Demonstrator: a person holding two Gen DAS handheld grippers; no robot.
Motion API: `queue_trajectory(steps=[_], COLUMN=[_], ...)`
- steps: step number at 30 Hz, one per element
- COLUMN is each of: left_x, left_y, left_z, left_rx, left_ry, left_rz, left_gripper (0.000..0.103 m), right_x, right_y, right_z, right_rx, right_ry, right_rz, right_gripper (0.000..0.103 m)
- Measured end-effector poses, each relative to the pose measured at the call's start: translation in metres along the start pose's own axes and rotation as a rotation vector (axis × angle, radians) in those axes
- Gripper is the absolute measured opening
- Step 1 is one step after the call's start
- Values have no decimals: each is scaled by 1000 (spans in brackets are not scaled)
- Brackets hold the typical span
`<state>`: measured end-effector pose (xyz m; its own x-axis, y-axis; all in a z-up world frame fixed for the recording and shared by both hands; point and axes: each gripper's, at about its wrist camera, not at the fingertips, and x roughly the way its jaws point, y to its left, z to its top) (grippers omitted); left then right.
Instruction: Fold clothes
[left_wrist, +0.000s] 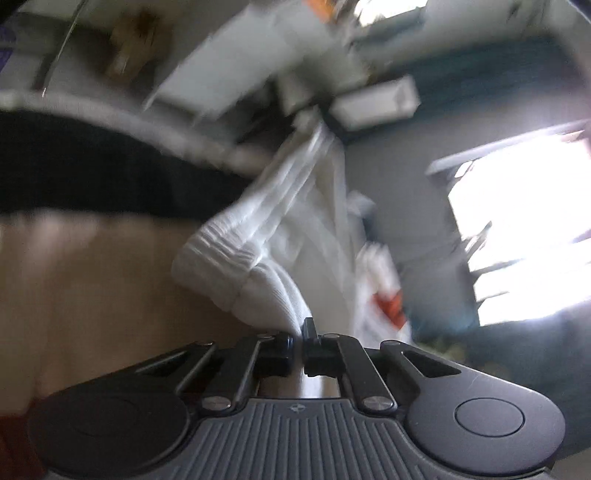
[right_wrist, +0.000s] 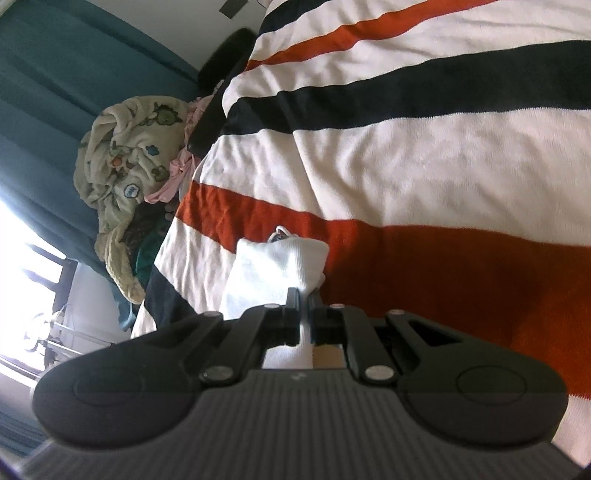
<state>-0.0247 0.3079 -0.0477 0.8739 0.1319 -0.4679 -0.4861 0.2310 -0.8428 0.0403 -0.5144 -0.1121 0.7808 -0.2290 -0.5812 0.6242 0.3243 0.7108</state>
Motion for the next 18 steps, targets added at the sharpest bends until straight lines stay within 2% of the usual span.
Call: queue_trajectory(steps=[3,7,10,13,16,18], left_x=[-28,-32,-28,-29,-36,-39], left_y=[9,19,35,52,59,60], left_z=[10,19,24,30,33,33], left_rx=[-83,-112,-161,-197,-193,-180], left_ry=[-99,-102,-46,-11,-15,-19], left_rz=[-105,-24,57,87,86,84], left_gripper=[4,5,5,5,5,5], right_x=[2,5,4,4,1,-2], right_y=[-9,-21,-27,-28,-26,-26], right_z=[2,5,6,6,6,6], right_rx=[56,122,160,161,132,136], right_ry=[15,30,31,28,21,9], right_rz=[15,4,-7,-21,-64,-48], right_gripper=[7,9,9,9,8,7])
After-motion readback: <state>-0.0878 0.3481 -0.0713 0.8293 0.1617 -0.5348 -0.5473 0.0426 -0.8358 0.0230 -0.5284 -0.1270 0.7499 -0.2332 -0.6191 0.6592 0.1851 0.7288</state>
